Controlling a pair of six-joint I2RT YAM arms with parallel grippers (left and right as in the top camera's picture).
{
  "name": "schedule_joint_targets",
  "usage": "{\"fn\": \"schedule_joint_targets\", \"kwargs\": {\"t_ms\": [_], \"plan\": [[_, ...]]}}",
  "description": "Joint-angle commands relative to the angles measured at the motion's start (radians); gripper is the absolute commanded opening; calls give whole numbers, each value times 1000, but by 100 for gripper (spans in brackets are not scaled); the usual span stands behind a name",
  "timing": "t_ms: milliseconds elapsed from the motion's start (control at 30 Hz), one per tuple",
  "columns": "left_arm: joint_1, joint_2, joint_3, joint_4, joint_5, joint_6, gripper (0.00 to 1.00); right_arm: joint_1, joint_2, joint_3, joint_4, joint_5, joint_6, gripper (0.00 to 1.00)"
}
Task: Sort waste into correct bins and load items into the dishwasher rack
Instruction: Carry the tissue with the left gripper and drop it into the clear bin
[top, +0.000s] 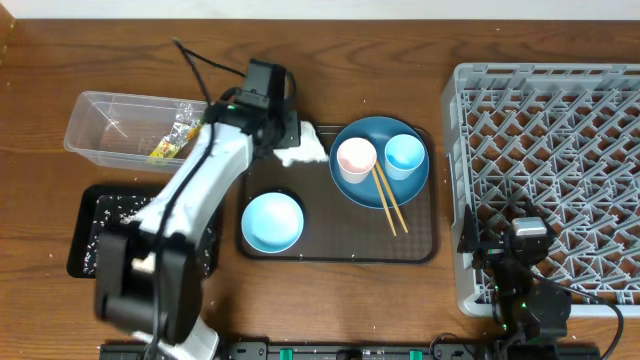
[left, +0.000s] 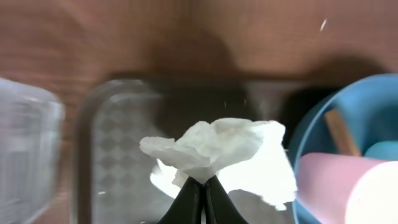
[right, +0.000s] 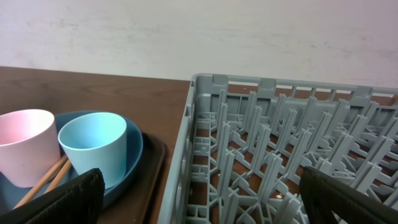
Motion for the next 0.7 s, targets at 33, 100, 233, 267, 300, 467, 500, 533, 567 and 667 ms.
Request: {"fn": "schedule_joint_targets", "kwargs": {"t_ms": [33,100,233,267,300,467,500,533,567,667], "plan": [[5,-95,-2,-14,-217,5,6,0,0,-2,-4,0,-4,99],[5,-119,-2,-16,-320,5,6,0,0,-2,-4,0,-4,99],[18,-134,-2,-18,-465,5,6,0,0,-2,-4,0,-4,99],[27,-134,-2,-17,-478,5,6,0,0,-2,-4,0,-4,99],[38,-134,-2,-16,-477,5,6,0,0,-2,-4,0,-4,99],[127,-134,-2,-18,-476,-1,6,0,0,-2,-4,0,-4,99],[157,-134,-2,-21,-476,-18,6,0,0,-2,-4,0,-4,99],[181,-134,-2,-24,-476,-37,6,0,0,-2,-4,0,-4,99],[211,-134,-2,-31,-476,-64,6,0,0,-2,-4,0,-4,99],[286,-130,-3,-49,-420,-118,6,0,0,-2,-4,0,-4,99]]}}
